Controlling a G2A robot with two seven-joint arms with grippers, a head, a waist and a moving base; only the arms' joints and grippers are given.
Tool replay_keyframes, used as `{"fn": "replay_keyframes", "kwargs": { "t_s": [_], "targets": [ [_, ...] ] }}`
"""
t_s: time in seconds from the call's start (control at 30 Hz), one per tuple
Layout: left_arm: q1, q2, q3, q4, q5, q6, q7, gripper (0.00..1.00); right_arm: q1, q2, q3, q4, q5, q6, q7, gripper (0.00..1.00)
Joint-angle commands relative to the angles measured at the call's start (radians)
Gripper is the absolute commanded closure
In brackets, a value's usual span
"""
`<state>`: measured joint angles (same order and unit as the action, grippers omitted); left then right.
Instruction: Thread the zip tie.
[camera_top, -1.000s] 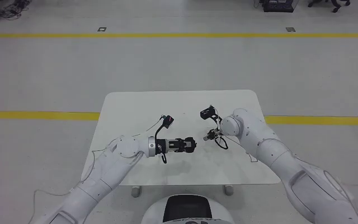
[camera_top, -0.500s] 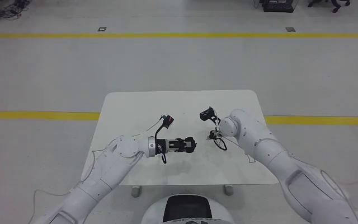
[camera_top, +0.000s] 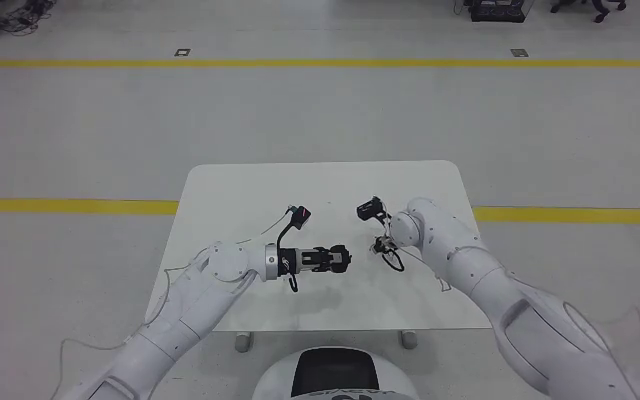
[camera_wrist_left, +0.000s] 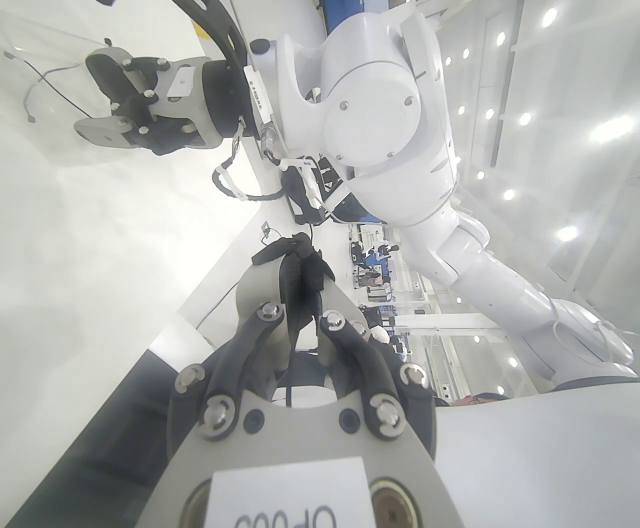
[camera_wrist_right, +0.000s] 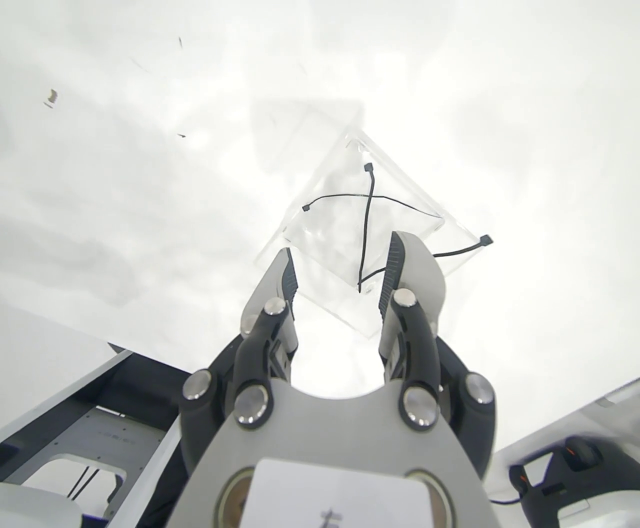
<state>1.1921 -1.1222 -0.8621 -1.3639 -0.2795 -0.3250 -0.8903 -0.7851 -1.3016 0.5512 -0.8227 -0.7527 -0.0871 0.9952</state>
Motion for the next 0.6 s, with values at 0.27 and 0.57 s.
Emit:
{"fn": "replay_keyframes", "kwargs": {
  "t_s": [0.27,0.57],
  "targets": [
    [0.000,0.000,0.000,0.000,0.000,0.000,0.000,1.00,0.006,-0.014,0.011,0.034,0.025,-0.014,0.062,0.70],
    [0.000,0.000,0.000,0.000,0.000,0.000,0.000,1.00,0.002,-0.015,0.023,0.029,0.022,0.003,0.127,0.67]
  ]
}}
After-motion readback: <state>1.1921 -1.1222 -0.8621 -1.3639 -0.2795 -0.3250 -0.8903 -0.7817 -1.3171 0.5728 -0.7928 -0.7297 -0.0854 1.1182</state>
